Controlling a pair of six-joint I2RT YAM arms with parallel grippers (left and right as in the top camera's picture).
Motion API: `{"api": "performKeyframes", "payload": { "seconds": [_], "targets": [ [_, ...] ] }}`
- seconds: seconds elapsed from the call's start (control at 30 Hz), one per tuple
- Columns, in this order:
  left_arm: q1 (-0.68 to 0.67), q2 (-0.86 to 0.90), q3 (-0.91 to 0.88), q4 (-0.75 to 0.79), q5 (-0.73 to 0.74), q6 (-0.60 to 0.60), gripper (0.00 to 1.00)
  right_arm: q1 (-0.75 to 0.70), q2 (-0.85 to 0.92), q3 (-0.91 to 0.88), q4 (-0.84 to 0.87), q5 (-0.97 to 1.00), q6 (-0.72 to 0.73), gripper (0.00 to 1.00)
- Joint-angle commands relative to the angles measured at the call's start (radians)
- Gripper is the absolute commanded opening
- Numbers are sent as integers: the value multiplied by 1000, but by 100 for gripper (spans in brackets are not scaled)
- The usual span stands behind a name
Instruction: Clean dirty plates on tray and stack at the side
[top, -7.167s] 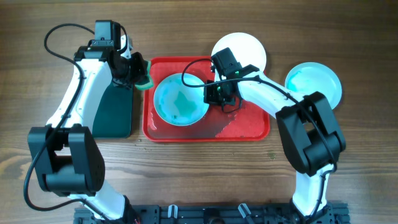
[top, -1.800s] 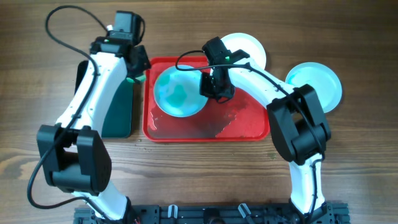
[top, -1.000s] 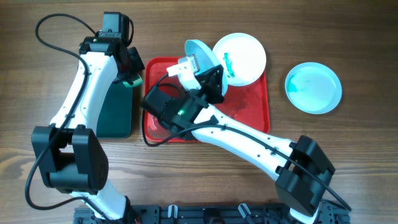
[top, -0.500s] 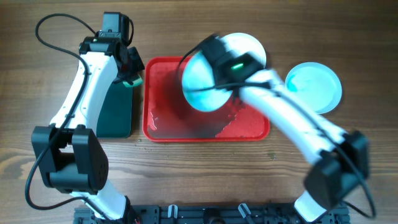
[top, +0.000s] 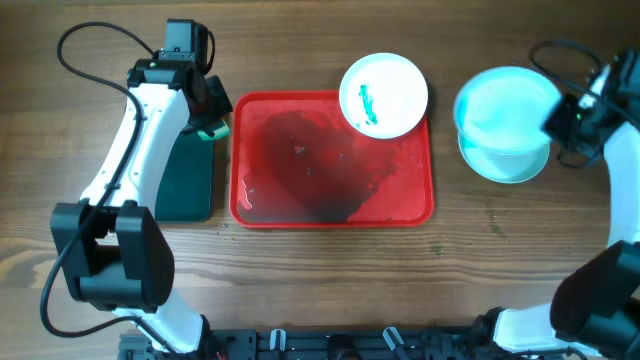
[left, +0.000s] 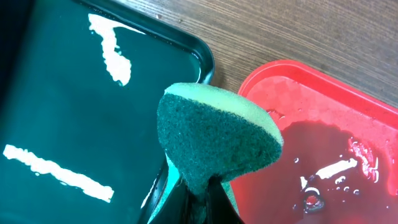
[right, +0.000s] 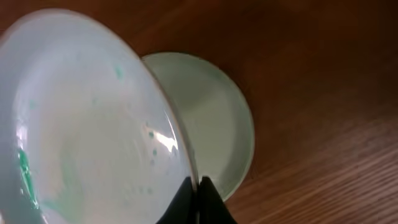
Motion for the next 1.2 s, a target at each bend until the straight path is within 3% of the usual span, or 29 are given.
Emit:
{"api": "performKeyframes", "payload": {
  "seconds": [0.0,0.2,0.3,0.43,0.53,0.67,0.77,0.87,1.03,1.17],
  "targets": [
    [1,1,-3,3,9,-21,4,-44,-6,-144,138,-2,21,4],
    [1,1,-3,3,9,-21,4,-39,-5,-312,332,20,75,4],
    [1,1,-3,2,9,-21,4,-39,-5,-311,343,26,97,22],
    [1,1,-3,7,9,-21,4,-10,-5,-214,312,-194,97,28],
    [1,1,-3,6,9,-21,4,130,-5,-122,261,-206,90,33],
    [1,1,-3,6,9,-24,4,378,20,-116,327,-84,253,44],
    [1,1,-3,6,9,-24,4,504,98,-116,363,31,383,44],
    [1,1,-3,7,9,-24,4,559,197,-111,401,25,430,42],
    [1,1,-3,7,9,-24,4,583,289,-86,413,25,455,25],
    [1,1,-3,6,9,-24,4,583,335,-87,412,24,455,24]
  ]
}}
